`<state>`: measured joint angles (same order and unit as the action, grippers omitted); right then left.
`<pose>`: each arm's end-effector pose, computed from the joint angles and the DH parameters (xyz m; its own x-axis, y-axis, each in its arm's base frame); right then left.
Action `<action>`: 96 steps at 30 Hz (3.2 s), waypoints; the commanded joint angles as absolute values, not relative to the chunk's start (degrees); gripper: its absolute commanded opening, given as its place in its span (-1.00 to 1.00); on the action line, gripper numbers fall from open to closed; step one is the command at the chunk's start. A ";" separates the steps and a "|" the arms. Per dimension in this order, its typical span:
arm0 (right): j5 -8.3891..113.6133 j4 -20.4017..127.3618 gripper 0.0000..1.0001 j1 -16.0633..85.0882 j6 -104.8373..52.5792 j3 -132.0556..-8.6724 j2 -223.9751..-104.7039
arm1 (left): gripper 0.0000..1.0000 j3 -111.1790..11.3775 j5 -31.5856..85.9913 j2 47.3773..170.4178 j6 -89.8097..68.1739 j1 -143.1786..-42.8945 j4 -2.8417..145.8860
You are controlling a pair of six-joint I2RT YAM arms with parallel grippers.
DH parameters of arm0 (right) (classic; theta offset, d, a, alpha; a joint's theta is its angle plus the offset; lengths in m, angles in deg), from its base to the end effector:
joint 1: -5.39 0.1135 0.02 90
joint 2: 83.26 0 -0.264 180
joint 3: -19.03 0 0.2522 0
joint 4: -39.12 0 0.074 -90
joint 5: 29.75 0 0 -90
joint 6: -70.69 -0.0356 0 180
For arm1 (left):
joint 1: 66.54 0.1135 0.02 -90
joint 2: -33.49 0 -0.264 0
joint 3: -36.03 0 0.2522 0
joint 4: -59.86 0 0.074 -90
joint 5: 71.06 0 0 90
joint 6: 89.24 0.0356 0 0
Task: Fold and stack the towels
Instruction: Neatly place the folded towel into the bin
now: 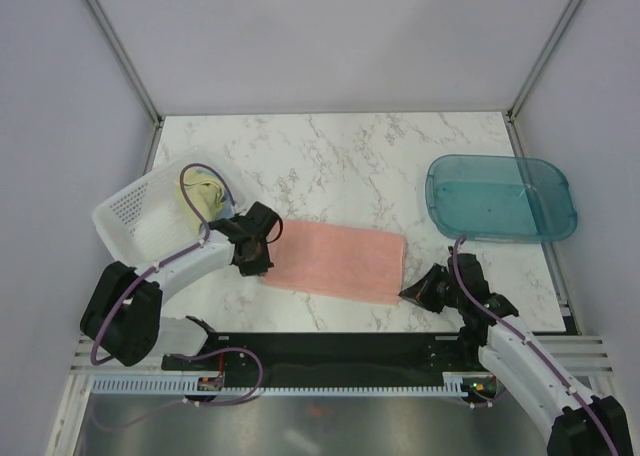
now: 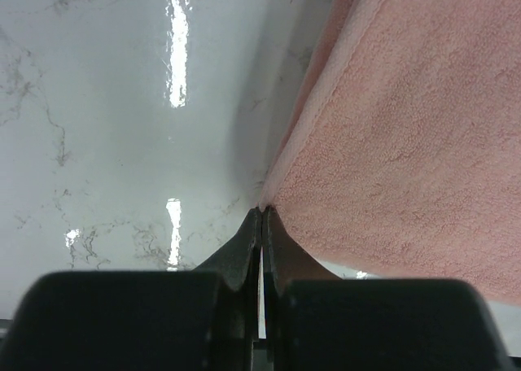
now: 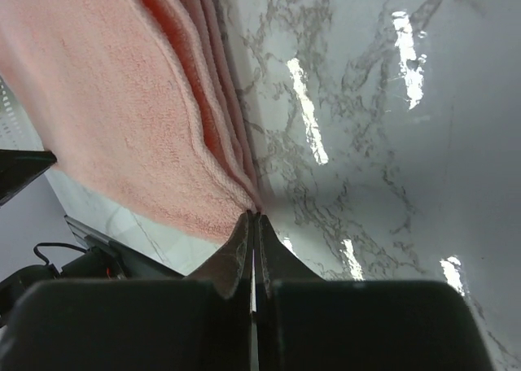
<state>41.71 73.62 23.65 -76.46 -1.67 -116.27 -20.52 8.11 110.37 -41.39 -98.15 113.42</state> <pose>0.1092 0.0480 0.1250 -0.7988 0.5752 -0.1765 0.3084 0.6433 0.7007 0.1967 -0.1132 0.1783 -0.9223 -0.2063 -0.3269 -0.2003 0.9783 -0.0524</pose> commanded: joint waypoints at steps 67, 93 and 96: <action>51.47 47.88 0.15 28.76 -58.61 -10.46 -150.93 | -0.08 -19.13 17.62 119.10 -40.28 -96.07 102.72; 58.40 85.39 -1.00 18.05 -35.40 -55.71 -161.92 | 0.30 -47.35 16.66 112.69 -26.58 -90.01 117.75; 61.20 89.61 -1.00 15.15 -33.56 -60.64 -162.71 | 0.30 -45.15 16.31 111.72 -25.70 -89.48 117.66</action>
<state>57.64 82.64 17.37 -37.34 -54.87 -162.83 -46.94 18.30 113.28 -29.65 -89.87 115.21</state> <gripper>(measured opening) 0.027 0.646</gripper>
